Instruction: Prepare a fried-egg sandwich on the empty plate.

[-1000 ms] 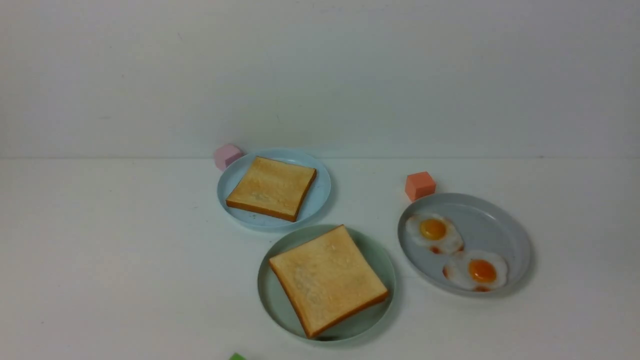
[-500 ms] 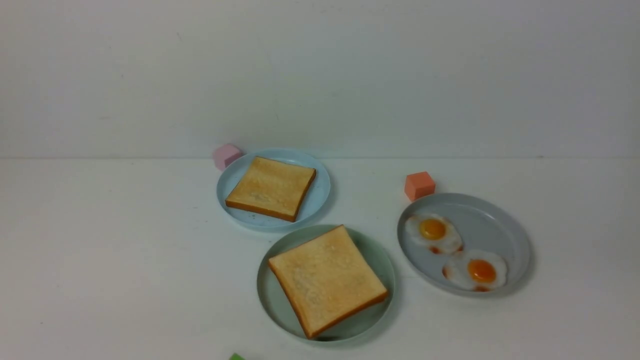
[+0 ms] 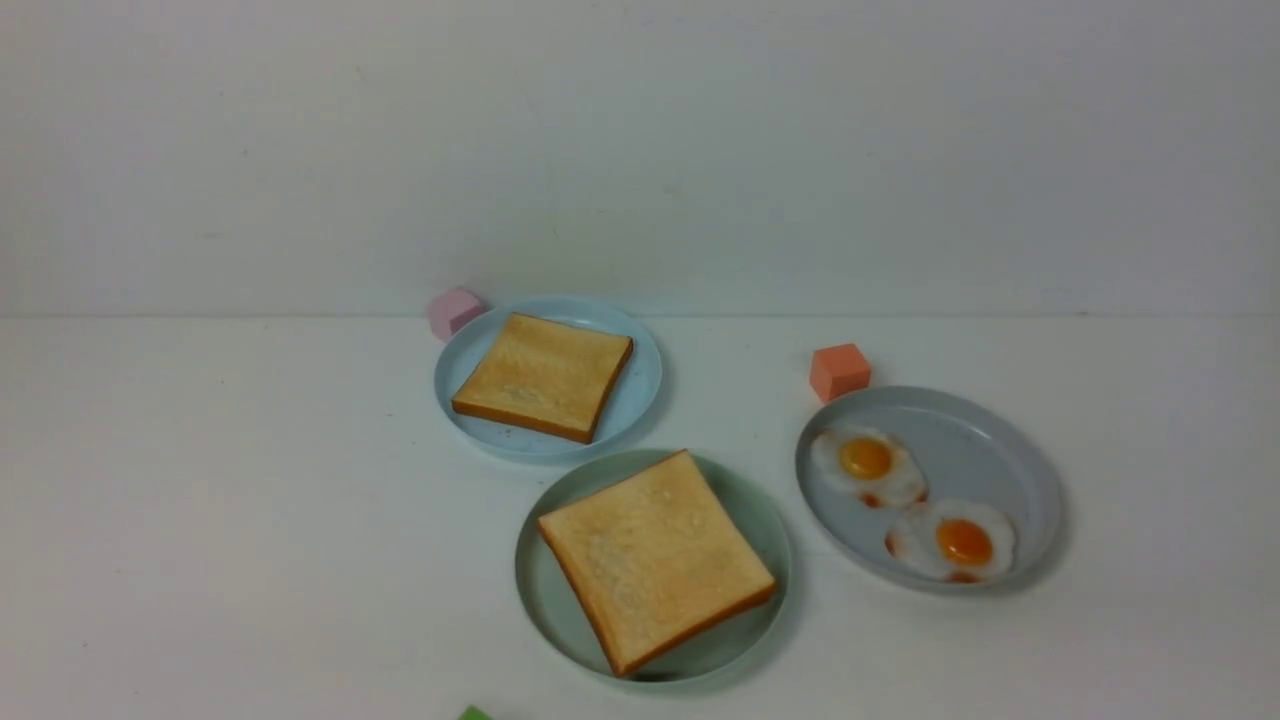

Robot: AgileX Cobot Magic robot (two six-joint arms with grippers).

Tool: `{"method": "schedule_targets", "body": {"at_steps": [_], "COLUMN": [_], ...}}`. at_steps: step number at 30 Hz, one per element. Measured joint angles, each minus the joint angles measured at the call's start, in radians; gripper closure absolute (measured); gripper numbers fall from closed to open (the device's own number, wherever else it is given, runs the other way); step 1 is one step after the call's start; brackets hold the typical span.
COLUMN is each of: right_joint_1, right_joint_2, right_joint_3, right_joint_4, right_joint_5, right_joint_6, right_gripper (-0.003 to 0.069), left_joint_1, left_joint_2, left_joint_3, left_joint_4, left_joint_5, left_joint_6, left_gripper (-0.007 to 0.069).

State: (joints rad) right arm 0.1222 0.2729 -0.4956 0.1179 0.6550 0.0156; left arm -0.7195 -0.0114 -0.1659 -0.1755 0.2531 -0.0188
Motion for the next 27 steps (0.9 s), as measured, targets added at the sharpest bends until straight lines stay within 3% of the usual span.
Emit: {"method": "schedule_targets", "body": {"at_steps": [2,7,27], "right_joint_1": [-0.069,-0.1,-0.101], "right_joint_2": [-0.105,-0.239,-0.284], "right_joint_3": [0.218,0.493,0.508], "right_joint_4": [0.026,0.039,0.057], "right_joint_5": [-0.139,-0.248,-0.24], "right_joint_6": [-0.033,-0.035,-0.016], "right_gripper": [0.067,0.067,0.0668], "left_joint_1": [0.0,0.0,0.0], "left_joint_2": [0.0,0.0,0.0], "left_joint_3": [0.0,0.0,0.006], "left_joint_4": [0.0,0.0,0.0], "left_joint_5": [0.0,0.0,0.012], "left_joint_6": [0.0,0.0,0.0], "left_gripper": [0.0638,0.0637,0.0634]}}
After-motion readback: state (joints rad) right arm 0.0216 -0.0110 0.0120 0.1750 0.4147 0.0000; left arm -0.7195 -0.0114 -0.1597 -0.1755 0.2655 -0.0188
